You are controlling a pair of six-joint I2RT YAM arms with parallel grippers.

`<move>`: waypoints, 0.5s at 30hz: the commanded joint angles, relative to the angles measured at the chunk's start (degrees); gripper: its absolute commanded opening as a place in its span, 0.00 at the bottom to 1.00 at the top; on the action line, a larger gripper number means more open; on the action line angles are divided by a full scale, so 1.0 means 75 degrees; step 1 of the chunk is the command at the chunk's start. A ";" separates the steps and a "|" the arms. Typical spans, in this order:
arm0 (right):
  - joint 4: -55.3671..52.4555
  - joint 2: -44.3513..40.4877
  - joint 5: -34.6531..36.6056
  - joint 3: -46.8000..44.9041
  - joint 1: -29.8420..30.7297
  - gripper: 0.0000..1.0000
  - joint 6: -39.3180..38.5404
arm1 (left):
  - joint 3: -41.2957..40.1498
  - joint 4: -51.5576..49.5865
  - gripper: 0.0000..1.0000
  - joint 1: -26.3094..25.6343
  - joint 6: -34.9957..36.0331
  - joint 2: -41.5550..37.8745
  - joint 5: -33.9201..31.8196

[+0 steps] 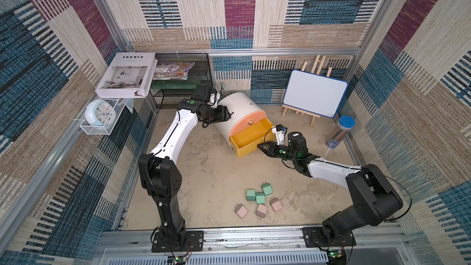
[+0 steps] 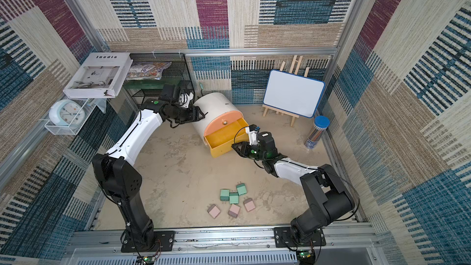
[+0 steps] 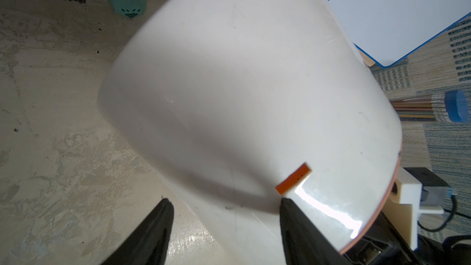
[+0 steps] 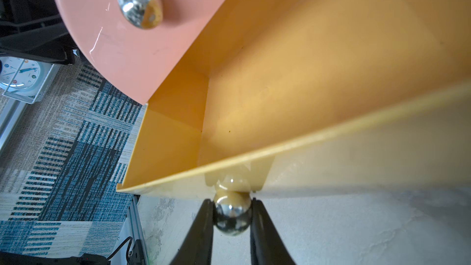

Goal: Place the plugs into the drawer by color
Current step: Open the drawer in the storage box.

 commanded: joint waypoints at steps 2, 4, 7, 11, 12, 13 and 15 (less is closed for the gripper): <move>-0.0457 -0.0268 0.0162 0.0146 -0.0010 0.23 -0.0301 | -0.0032 0.0052 0.70 0.0006 0.0066 0.0076 0.0056; -0.0577 -0.0374 0.0173 0.0211 -0.0007 0.23 -0.0329 | -0.0038 0.0058 0.70 0.0006 0.0054 0.0139 0.0077; -0.0625 -0.0452 0.0173 0.0219 -0.0008 0.23 -0.0348 | -0.0039 0.0069 0.70 0.0006 0.0030 0.0154 0.0115; -0.0611 -0.0419 0.0197 0.0099 0.0006 0.23 -0.0356 | -0.0081 0.0098 0.70 0.0006 0.0019 0.0108 0.0111; -0.0587 -0.0400 0.0197 0.0057 0.0007 0.23 -0.0347 | -0.0088 0.0100 0.70 0.0006 0.0019 0.0095 0.0104; -0.0566 -0.0388 0.0203 0.0011 0.0007 0.23 -0.0345 | -0.0088 0.0104 0.70 0.0006 0.0019 0.0095 0.0103; -0.0541 -0.0365 0.0237 -0.0057 0.0003 0.23 -0.0350 | -0.0089 0.0099 0.70 0.0006 0.0026 0.0095 0.0103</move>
